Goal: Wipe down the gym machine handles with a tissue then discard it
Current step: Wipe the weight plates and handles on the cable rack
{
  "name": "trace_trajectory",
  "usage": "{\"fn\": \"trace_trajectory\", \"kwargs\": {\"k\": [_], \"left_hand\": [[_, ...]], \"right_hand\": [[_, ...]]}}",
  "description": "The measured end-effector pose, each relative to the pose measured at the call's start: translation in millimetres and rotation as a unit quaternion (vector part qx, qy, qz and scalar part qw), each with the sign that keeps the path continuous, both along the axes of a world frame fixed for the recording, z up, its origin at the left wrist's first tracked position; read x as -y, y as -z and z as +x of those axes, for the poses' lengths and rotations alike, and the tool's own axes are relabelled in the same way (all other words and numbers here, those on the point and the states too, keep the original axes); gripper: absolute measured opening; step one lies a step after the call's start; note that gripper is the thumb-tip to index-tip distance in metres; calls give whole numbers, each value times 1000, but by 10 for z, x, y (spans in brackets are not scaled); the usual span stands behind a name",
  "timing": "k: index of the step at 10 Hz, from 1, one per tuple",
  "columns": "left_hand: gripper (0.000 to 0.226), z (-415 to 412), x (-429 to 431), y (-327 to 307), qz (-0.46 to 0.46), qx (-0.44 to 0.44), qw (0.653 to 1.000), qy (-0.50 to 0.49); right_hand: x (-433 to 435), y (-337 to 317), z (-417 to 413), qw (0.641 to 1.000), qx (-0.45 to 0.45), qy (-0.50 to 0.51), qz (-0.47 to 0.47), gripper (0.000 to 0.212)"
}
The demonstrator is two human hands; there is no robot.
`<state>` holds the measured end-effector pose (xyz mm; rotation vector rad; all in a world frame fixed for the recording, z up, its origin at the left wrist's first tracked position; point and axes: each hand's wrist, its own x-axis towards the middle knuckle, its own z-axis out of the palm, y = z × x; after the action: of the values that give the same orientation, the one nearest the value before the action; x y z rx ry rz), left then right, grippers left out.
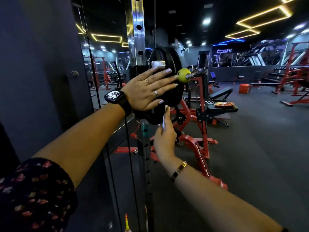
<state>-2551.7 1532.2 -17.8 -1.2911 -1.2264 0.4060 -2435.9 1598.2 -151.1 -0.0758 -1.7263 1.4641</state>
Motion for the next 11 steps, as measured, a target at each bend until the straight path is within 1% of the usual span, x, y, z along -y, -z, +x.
{"fn": "trace_trajectory", "kwargs": {"k": [1, 2, 3, 4, 5, 6, 7, 8, 9, 10, 11], "left_hand": [[57, 1, -13, -1, -2, 3, 1000, 8], [57, -7, -12, -27, -5, -15, 1000, 17], [59, 26, -17, -45, -8, -23, 1000, -4], [60, 19, -12, -29, -3, -27, 999, -21], [60, 88, 29, -24, -3, -39, 997, -65], [57, 239, 52, -31, -9, -30, 993, -118], [55, 349, 67, 2, -7, -30, 984, -175], [54, 615, 42, -37, -3, -29, 968, -250], [53, 690, -1, 51, 18, -23, 948, -317], [53, 809, -25, 105, 26, -12, 938, -346], [54, 855, -64, 59, 20, -21, 929, -370]], "right_hand": [[26, -52, -48, 998, 18, 7, -57, 66], [-11, -261, -69, 992, 9, 9, -123, 60], [-95, -367, -74, 993, -29, -14, -116, 57], [-154, -219, -98, 996, -79, -31, -25, 61], [-279, 110, -211, 987, -119, -47, 95, 67], [-480, 364, -300, 979, -94, -107, 145, 64], [-638, 365, -294, 968, -11, -216, 130, 58], [-733, 210, -233, 956, 38, -281, 76, 57], [-748, -8, -65, 940, 41, -336, 31, 56], [-775, -261, -26, 925, 32, -378, -31, 57], [-838, -340, -119, 923, 5, -384, -19, 57]]}}
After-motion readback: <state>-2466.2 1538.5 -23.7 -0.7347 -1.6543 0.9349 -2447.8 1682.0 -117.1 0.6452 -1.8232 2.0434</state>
